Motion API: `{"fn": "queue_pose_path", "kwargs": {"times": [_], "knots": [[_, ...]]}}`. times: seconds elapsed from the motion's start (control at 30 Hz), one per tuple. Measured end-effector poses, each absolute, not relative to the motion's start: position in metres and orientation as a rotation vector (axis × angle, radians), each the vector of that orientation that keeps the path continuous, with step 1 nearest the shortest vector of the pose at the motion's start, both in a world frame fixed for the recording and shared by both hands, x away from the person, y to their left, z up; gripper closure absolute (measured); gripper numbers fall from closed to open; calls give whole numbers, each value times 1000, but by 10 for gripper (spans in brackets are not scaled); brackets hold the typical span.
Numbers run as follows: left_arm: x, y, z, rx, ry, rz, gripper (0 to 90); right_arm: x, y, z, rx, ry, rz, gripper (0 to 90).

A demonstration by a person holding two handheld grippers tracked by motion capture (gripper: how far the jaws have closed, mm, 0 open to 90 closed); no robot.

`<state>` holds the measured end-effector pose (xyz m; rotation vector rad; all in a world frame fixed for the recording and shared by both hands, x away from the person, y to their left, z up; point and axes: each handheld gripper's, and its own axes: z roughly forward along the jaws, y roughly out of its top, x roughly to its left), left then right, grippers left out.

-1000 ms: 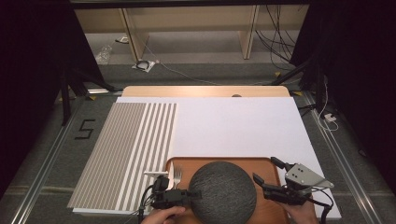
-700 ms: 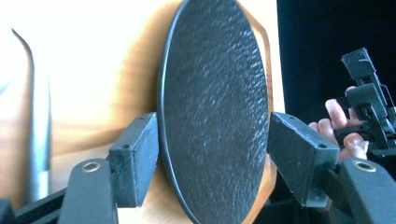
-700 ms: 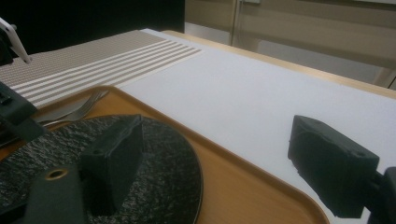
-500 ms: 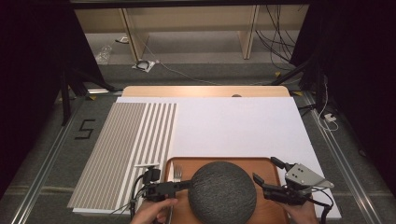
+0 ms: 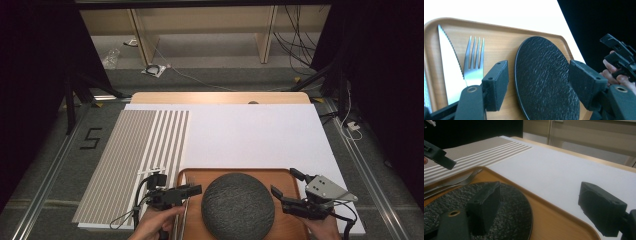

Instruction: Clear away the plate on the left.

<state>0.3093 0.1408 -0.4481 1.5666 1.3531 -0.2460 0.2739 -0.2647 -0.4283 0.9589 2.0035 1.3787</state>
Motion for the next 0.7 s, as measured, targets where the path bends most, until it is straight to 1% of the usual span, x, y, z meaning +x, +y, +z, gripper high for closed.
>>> {"fn": "queue_pose_path", "kwargs": {"times": [0.17,0.47,0.7], "knots": [[308,139,-444,1617,1294,-171,309,274,-265,-428,960,2003,1380,195],[309,140,-438,1661,1198,-127,281,274,-264,-429,959,2003,1385,195],[308,142,-433,1691,1129,-43,265,275,-265,-429,962,2000,1393,194]]}}
